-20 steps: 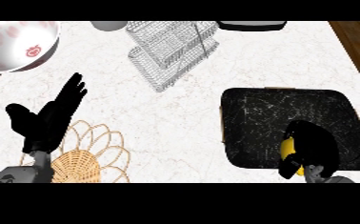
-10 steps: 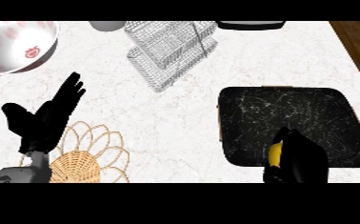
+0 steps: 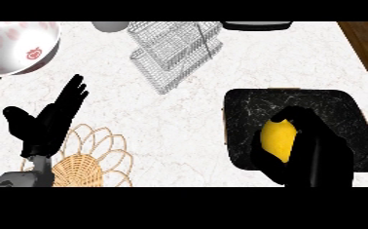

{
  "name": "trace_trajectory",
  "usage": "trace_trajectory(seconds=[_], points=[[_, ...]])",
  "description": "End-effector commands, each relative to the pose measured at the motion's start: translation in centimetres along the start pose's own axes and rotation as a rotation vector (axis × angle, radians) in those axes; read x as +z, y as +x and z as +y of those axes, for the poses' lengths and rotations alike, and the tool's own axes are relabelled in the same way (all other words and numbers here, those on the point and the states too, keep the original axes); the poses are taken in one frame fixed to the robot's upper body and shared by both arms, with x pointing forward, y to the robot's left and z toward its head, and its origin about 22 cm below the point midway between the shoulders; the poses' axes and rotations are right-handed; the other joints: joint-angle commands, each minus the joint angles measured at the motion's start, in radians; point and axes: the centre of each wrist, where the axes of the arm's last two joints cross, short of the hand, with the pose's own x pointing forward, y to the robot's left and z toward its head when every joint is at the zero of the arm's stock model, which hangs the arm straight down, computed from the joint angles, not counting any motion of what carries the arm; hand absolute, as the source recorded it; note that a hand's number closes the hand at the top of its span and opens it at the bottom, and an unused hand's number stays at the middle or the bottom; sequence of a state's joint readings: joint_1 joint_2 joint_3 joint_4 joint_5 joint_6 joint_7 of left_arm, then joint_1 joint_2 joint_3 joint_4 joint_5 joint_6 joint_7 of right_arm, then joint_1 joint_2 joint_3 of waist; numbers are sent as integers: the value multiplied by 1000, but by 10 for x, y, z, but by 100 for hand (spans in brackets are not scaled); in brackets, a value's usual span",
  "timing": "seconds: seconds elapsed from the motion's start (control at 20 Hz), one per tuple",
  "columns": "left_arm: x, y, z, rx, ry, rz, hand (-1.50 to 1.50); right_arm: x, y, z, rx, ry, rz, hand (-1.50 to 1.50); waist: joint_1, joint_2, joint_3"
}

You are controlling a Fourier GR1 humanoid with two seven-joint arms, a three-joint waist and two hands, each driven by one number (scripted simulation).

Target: Pick the lemon from the tray and place it in the tiered basket

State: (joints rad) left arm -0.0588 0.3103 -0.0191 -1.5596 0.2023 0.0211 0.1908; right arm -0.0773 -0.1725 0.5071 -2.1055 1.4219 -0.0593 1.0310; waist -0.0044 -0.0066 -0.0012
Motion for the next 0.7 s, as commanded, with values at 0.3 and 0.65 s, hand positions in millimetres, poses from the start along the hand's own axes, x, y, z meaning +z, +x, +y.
trace_trajectory(seconds=[0.3, 0.65], points=[[8, 7, 0, 5, -28, 5, 0, -9, 97, -44, -116, 21, -64, 150, 22, 5, 0], [1, 16, -14, 0, -47, -32, 0, -58, 158, -15, -162, 25, -67, 150, 41, 9, 0]])
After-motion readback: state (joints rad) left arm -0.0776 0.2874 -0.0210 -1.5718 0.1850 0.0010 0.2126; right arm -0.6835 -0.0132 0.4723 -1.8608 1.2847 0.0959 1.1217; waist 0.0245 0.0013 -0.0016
